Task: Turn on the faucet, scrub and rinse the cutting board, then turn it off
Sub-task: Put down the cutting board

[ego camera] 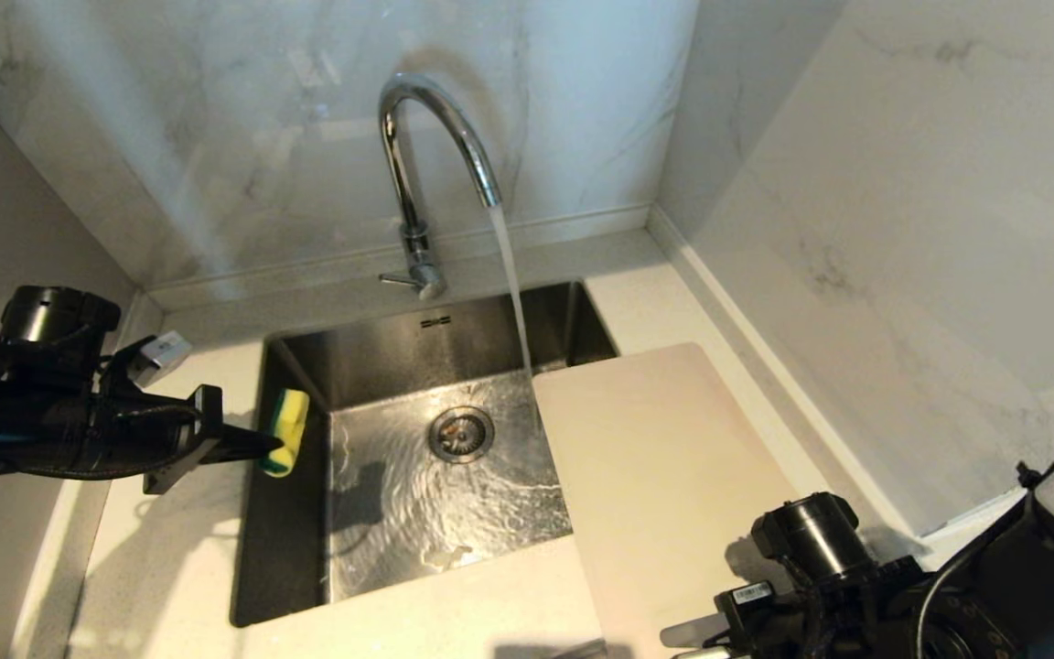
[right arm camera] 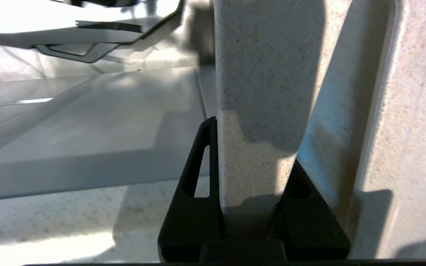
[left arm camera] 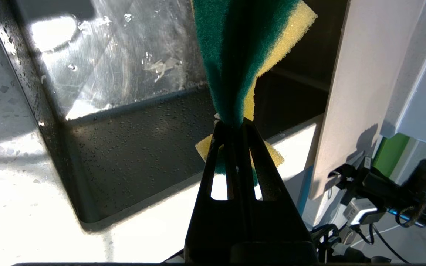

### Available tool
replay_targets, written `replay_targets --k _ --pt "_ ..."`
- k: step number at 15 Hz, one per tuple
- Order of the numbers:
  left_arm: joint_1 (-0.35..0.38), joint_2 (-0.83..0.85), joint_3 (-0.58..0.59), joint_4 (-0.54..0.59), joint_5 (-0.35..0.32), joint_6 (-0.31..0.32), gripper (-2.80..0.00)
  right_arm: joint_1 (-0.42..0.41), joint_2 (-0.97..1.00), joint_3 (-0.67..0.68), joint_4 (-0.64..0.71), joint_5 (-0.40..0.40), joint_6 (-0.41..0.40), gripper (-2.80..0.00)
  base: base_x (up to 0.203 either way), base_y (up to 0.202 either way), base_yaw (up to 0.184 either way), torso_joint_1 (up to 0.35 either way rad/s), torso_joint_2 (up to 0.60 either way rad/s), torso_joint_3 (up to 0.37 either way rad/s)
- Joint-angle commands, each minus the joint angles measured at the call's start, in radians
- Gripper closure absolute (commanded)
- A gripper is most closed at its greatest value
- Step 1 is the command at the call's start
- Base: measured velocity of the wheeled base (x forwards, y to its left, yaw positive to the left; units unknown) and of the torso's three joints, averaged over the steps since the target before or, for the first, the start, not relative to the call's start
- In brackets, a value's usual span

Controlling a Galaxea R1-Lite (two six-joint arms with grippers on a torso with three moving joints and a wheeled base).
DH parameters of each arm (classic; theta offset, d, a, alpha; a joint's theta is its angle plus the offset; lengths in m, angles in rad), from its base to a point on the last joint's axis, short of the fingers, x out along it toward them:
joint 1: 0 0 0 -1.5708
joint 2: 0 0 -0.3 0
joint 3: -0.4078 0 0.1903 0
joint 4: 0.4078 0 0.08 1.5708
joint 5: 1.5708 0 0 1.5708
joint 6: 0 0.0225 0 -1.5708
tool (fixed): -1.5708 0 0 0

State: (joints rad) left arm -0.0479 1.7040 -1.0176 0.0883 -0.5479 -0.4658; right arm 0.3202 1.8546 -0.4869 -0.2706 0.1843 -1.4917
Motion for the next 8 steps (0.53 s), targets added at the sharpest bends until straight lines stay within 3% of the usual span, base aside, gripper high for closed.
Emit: replay_targets --k 1,8 --pt "-0.001 0.017 0.001 -0.001 -0.003 -0.002 0.0 0.0 0.054 -0.013 -0.001 0.006 -0.009 0.0 0.0 0.0 0.0 0.0 0.0 0.0" --pt "-0.007 0.026 0.002 -0.001 -0.003 -0.002 0.0 0.012 0.088 -0.015 -0.001 0.007 -0.004 0.0 0.0 0.0 0.0 0.0 0.0 0.0"
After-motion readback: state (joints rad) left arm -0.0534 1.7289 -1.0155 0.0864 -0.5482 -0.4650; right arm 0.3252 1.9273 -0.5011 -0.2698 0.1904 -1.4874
